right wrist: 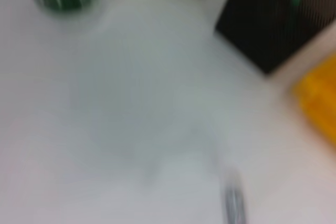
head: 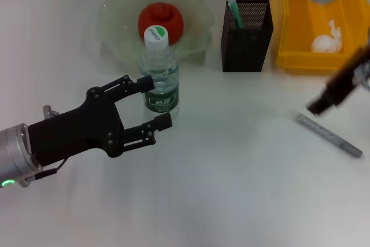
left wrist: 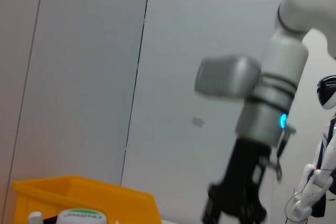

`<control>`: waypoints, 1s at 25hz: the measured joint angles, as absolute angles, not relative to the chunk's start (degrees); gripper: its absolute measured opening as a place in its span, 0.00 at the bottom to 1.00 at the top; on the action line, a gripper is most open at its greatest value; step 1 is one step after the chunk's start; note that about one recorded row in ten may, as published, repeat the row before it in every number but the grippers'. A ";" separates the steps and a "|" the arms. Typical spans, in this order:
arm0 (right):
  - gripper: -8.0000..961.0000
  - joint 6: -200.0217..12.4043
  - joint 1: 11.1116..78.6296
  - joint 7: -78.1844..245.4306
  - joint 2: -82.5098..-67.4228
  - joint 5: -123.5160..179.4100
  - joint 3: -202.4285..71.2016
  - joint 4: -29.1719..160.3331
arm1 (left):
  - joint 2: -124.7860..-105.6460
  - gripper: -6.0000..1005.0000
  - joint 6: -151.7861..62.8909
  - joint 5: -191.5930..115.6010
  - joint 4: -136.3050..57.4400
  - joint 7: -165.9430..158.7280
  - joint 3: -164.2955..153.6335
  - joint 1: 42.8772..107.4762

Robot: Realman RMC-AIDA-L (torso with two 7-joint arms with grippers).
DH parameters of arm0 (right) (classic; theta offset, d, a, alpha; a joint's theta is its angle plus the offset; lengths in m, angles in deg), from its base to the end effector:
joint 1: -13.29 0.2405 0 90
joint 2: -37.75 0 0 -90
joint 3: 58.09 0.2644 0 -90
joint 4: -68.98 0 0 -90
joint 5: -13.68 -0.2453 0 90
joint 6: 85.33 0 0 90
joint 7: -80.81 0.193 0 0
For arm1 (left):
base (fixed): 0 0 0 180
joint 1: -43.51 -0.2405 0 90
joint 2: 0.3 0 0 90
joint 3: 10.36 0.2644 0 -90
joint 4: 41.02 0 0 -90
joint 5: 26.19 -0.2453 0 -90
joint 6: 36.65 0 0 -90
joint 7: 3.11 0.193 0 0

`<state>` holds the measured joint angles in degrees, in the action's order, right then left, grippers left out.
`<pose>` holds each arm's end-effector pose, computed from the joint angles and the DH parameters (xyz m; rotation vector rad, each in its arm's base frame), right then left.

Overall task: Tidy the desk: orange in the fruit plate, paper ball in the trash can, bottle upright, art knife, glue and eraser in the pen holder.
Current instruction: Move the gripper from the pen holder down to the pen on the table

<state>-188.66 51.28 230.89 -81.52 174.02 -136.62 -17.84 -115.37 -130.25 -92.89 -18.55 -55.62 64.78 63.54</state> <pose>0.1788 0.3927 -0.0015 -2.4714 0.8613 -0.7443 -0.2635 0.3085 -0.0683 -2.5885 -0.3591 -1.1678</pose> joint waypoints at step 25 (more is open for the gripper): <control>0.43 -173.85 49.06 226.24 -81.45 175.76 -138.38 1.03 | -116.32 0.80 -129.82 -92.89 -18.40 -56.08 64.78 64.70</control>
<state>-173.85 49.06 226.24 -81.45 175.76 -138.38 1.03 -116.32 -129.82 -92.89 -18.40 -56.08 64.78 64.70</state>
